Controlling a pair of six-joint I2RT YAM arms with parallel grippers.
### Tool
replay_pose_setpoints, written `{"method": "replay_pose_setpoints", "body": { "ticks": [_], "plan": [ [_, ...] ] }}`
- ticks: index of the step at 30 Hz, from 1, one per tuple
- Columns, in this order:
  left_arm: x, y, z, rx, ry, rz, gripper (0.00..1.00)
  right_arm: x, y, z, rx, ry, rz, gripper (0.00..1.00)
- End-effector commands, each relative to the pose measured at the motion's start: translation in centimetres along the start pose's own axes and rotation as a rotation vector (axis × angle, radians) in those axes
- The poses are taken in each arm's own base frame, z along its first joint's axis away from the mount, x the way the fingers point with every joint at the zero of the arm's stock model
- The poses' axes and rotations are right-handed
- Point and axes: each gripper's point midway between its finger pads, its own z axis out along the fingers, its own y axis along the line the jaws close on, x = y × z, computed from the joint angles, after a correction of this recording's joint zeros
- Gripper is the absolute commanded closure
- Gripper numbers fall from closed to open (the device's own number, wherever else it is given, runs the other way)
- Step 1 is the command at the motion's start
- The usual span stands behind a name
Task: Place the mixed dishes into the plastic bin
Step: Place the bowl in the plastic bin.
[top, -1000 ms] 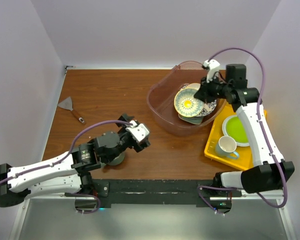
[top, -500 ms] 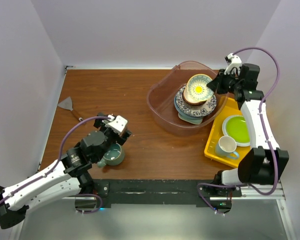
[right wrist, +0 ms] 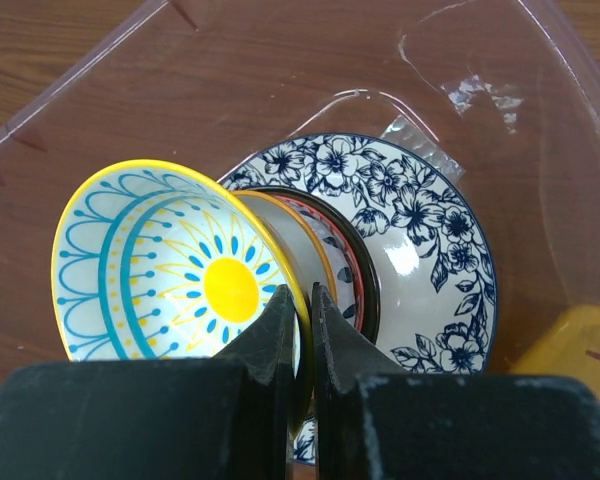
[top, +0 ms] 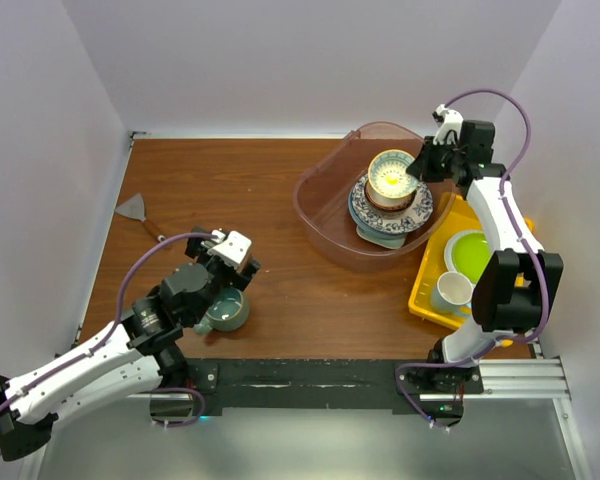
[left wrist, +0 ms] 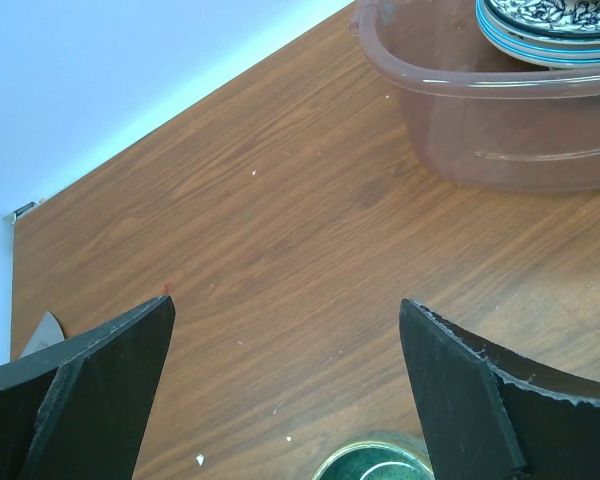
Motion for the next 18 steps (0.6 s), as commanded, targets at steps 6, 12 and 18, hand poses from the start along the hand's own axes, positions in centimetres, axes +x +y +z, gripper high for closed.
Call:
{"method": "replay_pose_setpoints", "body": {
  "ticks": [6,12,18],
  "plan": [
    [-1.1,0.5,0.0,-0.018,-0.049,-0.05,0.0,-3.8,-0.6,-0.1,0.085,-0.08,-0.145,0.89],
    [-1.2,0.5,-0.1,-0.017,-0.056,-0.053,0.0,-3.3,-0.8,0.2,0.102,-0.061,-0.161,0.85],
    [-1.2,0.5,-0.1,-0.013,-0.059,-0.056,0.0,-3.2,-0.8,-0.1,0.112,-0.061,-0.178,0.72]
  ]
}}
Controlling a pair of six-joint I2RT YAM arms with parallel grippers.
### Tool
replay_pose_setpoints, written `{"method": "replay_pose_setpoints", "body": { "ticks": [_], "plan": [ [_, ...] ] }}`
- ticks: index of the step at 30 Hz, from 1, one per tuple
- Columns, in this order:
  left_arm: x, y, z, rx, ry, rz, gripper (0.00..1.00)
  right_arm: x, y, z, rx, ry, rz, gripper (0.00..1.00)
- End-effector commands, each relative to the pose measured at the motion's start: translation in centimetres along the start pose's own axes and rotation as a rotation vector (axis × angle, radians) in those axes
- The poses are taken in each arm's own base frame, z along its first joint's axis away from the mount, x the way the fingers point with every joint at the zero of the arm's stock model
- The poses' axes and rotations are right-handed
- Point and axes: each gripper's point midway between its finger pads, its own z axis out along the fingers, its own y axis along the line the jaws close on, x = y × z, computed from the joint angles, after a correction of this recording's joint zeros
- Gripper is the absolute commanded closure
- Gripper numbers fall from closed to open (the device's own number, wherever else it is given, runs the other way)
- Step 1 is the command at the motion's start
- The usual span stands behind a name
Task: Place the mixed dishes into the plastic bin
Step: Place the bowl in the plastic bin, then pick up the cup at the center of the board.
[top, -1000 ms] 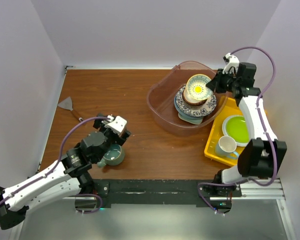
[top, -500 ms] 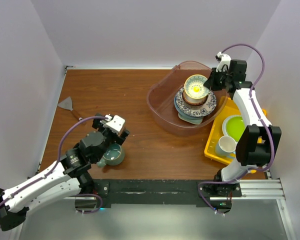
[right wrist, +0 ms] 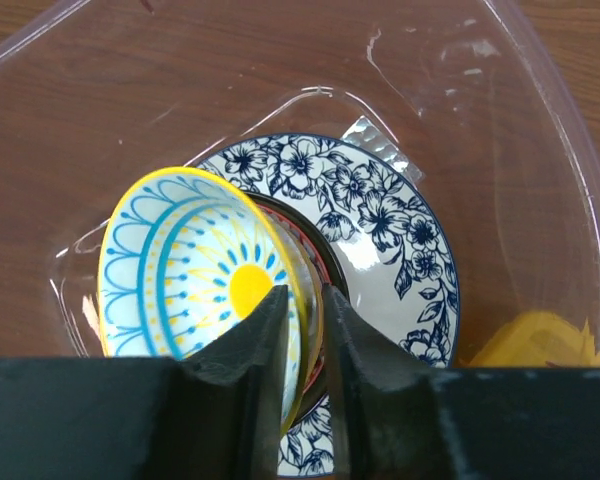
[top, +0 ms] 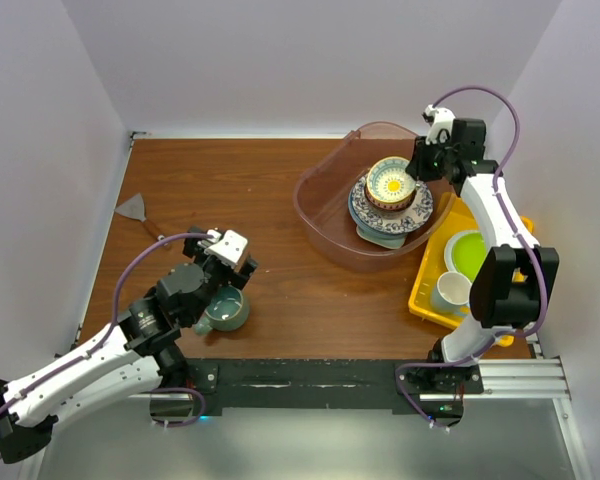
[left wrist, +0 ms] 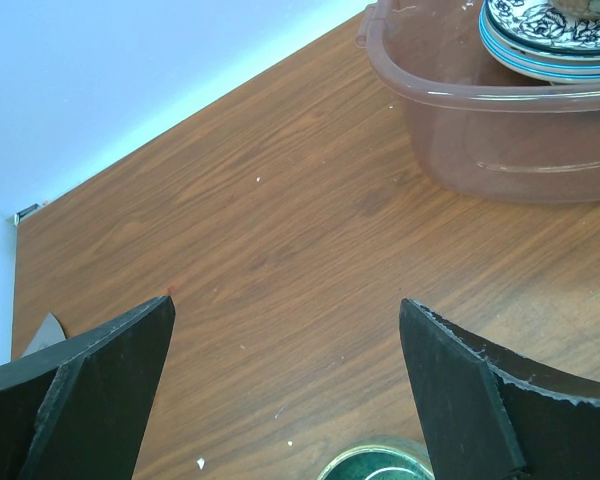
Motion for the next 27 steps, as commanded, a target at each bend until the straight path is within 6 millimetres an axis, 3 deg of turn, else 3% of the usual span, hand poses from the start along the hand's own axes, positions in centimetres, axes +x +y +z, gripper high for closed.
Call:
{"method": "replay_pose_setpoints", "body": {
  "ticks": [1,7,11,12,15,16,17,19,21,27],
  "plan": [
    [-0.8,0.0,0.1,-0.002,-0.041,-0.039,0.0,-3.4,-0.4,-1.3,0.036,-0.096,-0.058,0.71],
    [-1.1,0.1,-0.1,0.002,-0.053,-0.052,0.0,-4.1,-0.2,-2.8,0.052,-0.127,-0.075,0.63],
    [-1.4,0.3,-0.3,-0.001,-0.067,-0.068,0.0,-4.3,0.5,-4.9,0.051,-0.161,-0.098,0.48],
    [-1.4,0.4,-0.3,-0.003,-0.07,-0.073,0.0,-5.0,1.1,-6.4,0.043,-0.198,-0.114,0.45],
    [-1.4,0.5,-0.3,-0.003,-0.072,-0.08,0.0,-4.1,2.8,-7.8,-0.028,-0.216,-0.149,0.32],
    [-1.4,0.4,-0.3,0.002,-0.073,-0.085,0.0,-4.5,3.6,-9.2,-0.045,-0.252,-0.167,0.29],
    [-1.4,0.4,-0.2,-0.001,-0.07,-0.086,0.0,-3.4,4.0,-9.5,-0.068,-0.249,-0.17,0.23],
    [-1.3,0.4,-0.2,0.003,-0.067,-0.092,0.0,-3.7,6.0,-11.6,-0.14,-0.313,-0.202,0.14],
    [-1.2,0.3,0.0,0.005,-0.06,-0.092,0.0,-2.6,6.6,-12.0,-0.171,-0.326,-0.207,0.02],
    [-0.9,0.4,0.3,0.005,-0.042,-0.112,0.0,-0.2,10.0,-14.6,-0.344,-0.38,-0.261,0.02]
  ]
}}
